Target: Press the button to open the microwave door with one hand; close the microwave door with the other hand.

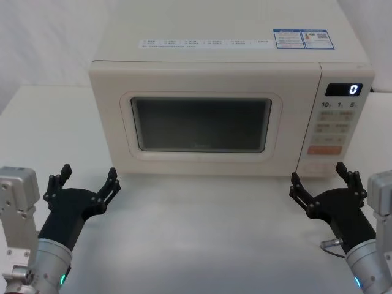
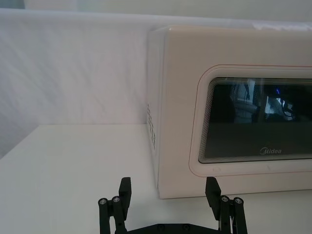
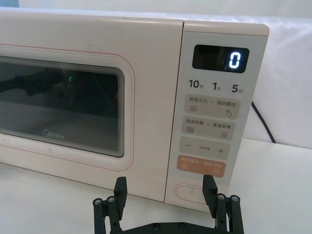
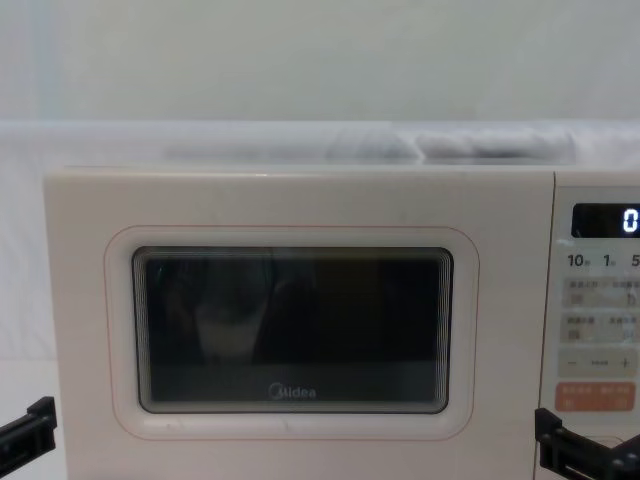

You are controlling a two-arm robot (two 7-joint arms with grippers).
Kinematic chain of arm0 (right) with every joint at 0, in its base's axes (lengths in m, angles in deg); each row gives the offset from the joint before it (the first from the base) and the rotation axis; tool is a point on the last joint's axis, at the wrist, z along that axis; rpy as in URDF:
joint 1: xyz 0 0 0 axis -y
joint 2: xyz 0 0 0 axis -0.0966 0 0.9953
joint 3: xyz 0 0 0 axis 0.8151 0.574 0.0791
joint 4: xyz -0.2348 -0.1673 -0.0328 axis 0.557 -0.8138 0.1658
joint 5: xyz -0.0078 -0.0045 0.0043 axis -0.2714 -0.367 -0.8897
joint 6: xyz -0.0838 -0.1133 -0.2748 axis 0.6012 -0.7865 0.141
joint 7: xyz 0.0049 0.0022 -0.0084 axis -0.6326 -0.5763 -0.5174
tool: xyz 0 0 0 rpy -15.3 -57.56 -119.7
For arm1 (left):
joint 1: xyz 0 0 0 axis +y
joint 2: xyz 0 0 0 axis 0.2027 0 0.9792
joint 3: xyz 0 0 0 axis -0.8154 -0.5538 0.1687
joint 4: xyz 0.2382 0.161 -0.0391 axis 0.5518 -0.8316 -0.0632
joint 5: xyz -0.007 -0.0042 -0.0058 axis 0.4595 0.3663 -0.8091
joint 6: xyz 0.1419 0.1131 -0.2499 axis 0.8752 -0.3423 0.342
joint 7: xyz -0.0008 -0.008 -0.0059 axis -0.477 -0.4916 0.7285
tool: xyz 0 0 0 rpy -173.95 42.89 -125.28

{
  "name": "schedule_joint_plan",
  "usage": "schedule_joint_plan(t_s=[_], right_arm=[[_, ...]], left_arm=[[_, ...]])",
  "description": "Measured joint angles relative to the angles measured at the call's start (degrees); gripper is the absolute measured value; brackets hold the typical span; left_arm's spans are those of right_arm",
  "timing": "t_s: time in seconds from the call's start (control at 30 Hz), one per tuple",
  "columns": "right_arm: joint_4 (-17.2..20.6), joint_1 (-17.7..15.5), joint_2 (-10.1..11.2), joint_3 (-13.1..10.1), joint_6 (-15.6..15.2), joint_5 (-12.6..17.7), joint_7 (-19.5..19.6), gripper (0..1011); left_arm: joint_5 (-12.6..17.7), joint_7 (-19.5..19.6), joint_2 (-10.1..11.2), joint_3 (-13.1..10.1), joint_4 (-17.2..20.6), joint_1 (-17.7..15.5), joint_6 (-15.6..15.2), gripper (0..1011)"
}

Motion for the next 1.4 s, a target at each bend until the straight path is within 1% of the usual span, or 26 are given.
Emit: schedule_joint_plan(t_s=[1.23,1.4], right_arm=[[0.0,0.0,0.0,0.0,0.0,0.0,0.0,1002],[0.0,0.0,0.0,0.0,0.0,0.0,0.0,894]], left_arm=[[0.0,0.0,0.0,0.0,0.0,0.0,0.0,1001],[0.0,0.0,0.0,0.0,0.0,0.0,0.0,1001]])
